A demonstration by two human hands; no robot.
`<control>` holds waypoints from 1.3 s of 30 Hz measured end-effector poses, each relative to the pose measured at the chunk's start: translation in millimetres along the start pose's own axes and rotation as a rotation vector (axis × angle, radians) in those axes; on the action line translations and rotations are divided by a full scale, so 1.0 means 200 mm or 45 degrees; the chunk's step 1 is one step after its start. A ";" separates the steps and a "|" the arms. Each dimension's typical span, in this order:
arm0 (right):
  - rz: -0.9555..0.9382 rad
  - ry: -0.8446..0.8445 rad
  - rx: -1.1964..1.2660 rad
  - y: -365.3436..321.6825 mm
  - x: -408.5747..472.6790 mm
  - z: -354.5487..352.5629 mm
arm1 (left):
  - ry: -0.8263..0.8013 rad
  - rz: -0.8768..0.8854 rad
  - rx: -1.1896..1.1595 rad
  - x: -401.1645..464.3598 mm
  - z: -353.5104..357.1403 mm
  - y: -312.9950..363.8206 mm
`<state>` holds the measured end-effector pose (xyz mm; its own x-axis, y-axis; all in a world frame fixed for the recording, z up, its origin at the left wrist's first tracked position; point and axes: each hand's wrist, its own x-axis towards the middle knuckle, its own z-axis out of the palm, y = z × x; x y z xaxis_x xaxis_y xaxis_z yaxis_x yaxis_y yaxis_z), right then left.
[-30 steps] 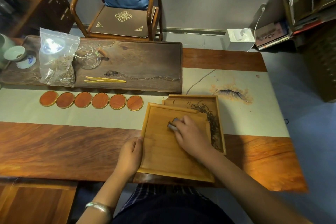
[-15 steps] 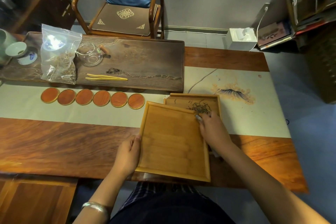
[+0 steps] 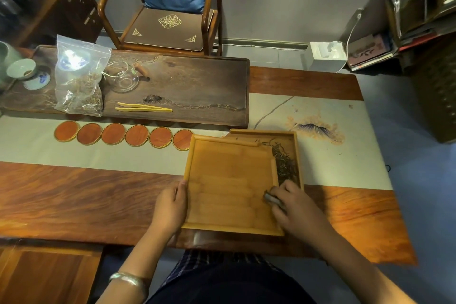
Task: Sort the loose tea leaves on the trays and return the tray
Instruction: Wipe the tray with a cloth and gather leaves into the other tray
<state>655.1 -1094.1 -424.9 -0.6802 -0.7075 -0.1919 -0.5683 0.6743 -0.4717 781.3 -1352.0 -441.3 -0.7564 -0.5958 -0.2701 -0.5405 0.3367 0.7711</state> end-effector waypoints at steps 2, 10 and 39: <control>0.078 0.019 -0.003 0.00 -0.01 0.02 | 0.003 0.035 0.019 -0.01 0.00 0.01; 0.275 0.186 -0.059 0.06 0.21 0.00 | -0.059 0.114 -0.018 -0.05 0.01 0.06; 0.392 0.186 -0.206 -0.01 0.16 0.06 | -0.068 0.010 -0.053 -0.14 0.01 0.04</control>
<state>639.8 -1120.7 -439.7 -0.8827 -0.4369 -0.1730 -0.3851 0.8836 -0.2665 797.4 -1331.6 -428.0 -0.7798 -0.5533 -0.2930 -0.5191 0.3099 0.7965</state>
